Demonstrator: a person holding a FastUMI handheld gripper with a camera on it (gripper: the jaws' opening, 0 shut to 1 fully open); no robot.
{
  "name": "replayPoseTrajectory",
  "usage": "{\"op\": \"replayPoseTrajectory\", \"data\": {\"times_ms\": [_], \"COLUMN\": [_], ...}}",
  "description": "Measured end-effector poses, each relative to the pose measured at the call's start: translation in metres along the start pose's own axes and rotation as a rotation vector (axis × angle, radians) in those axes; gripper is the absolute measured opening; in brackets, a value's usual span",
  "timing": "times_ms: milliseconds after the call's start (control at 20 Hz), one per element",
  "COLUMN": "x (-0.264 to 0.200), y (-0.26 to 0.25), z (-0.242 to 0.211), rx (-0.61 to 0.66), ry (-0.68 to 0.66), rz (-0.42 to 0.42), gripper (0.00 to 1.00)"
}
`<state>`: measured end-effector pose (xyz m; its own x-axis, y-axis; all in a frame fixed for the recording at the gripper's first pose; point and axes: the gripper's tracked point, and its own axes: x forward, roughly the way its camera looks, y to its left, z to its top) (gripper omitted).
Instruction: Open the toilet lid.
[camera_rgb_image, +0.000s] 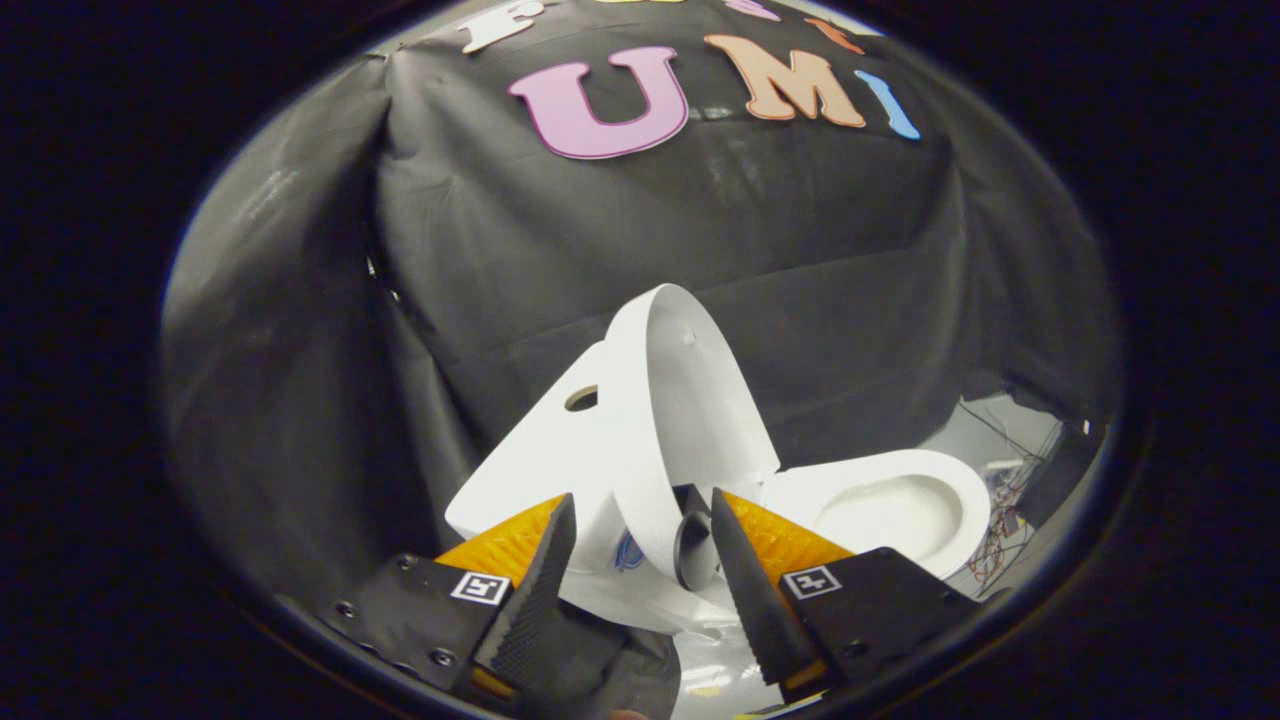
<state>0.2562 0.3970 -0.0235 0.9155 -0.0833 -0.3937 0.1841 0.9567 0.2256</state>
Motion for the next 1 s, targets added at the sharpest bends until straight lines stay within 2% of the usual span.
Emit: {"op": "replayPoseTrajectory", "data": {"times_ms": [200, 600, 1000], "x": [-0.01, -0.051, -0.095], "y": [0.002, -0.03, -0.11], "z": [0.003, 0.014, 0.016], "rx": [-0.003, -0.068, -0.156], "ry": [-0.03, -0.108, -0.168], "rz": [0.03, 0.057, 0.019], "gripper": [0.99, 0.99, 0.99]}}
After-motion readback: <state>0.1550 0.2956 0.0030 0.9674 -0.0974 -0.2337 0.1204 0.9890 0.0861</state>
